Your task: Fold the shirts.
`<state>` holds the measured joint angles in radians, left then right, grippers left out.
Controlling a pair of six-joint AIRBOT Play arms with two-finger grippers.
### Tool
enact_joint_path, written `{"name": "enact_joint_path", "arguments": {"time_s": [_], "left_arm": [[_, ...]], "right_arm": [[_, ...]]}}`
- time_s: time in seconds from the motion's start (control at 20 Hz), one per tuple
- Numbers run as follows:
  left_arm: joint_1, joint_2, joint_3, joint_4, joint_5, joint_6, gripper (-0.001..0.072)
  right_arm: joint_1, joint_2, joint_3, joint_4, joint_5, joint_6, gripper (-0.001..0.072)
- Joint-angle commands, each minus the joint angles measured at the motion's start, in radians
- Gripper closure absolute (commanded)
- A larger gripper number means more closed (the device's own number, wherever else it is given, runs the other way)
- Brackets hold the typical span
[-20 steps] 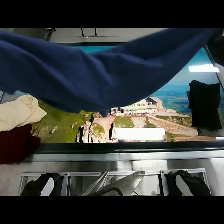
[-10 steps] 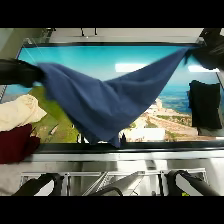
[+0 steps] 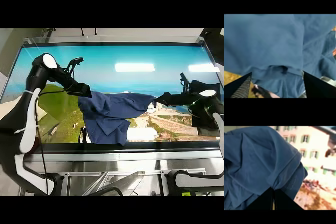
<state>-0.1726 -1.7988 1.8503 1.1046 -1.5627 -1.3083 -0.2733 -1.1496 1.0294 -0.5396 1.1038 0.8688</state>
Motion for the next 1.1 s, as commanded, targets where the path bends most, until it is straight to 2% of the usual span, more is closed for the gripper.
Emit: {"name": "enact_joint_path", "arguments": {"time_s": [0.0, 0.1, 0.25, 0.4, 0.55, 0.7, 0.8, 0.85, 0.9, 1.0, 1.05], "left_arm": [[0.022, -0.08, 0.111, 0.0, -0.108, -0.108, 0.0014], [0.022, -0.016, 0.014, 0.003, -0.132, -0.131, 0.0015], [-0.005, 0.133, -0.303, 0.003, -0.121, -0.142, 0.0015], [-0.069, 0.304, -0.706, -0.009, 0.056, -0.15, 0.0015], [-0.131, 0.391, -0.941, -0.009, 0.246, -0.15, 0.0016], [-0.166, 0.384, -1.006, -0.009, 0.38, -0.15, 0.0016], [-0.167, 0.343, -0.985, -0.029, 0.414, -0.147, 0.0034], [-0.167, 0.315, -0.961, -0.045, 0.415, -0.136, 0.0132], [-0.168, 0.291, -0.94, -0.071, 0.414, -0.117, 0.0145], [-0.168, 0.243, -0.897, -0.127, 0.412, -0.077, 0.0238], [-0.17, 0.222, -0.877, -0.137, 0.409, -0.065, 0.024]], "right_arm": [[-0.001, -0.037, 0.0, 0.0, -0.041, -0.009, 0.0695], [-0.001, -0.036, 0.001, -0.003, -0.04, -0.009, 0.0695], [-0.002, -0.035, 0.002, -0.035, -0.03, -0.01, 0.0695], [-0.001, -0.035, 0.002, -0.051, -0.01, -0.01, 0.0694], [0.001, -0.035, 0.002, -0.05, 0.001, -0.009, 0.0695], [0.001, -0.032, 0.002, -0.05, 0.011, -0.009, 0.0695], [0.001, -0.024, 0.002, -0.047, 0.017, -0.009, 0.0695], [0.0, -0.02, 0.002, -0.047, 0.023, -0.009, 0.0695], [0.0, -0.014, 0.002, -0.048, 0.023, -0.009, 0.0695], [0.0, -0.003, 0.002, -0.047, 0.021, -0.009, 0.0695], [0.0, -0.002, 0.002, -0.047, 0.021, -0.009, 0.0695]]}}
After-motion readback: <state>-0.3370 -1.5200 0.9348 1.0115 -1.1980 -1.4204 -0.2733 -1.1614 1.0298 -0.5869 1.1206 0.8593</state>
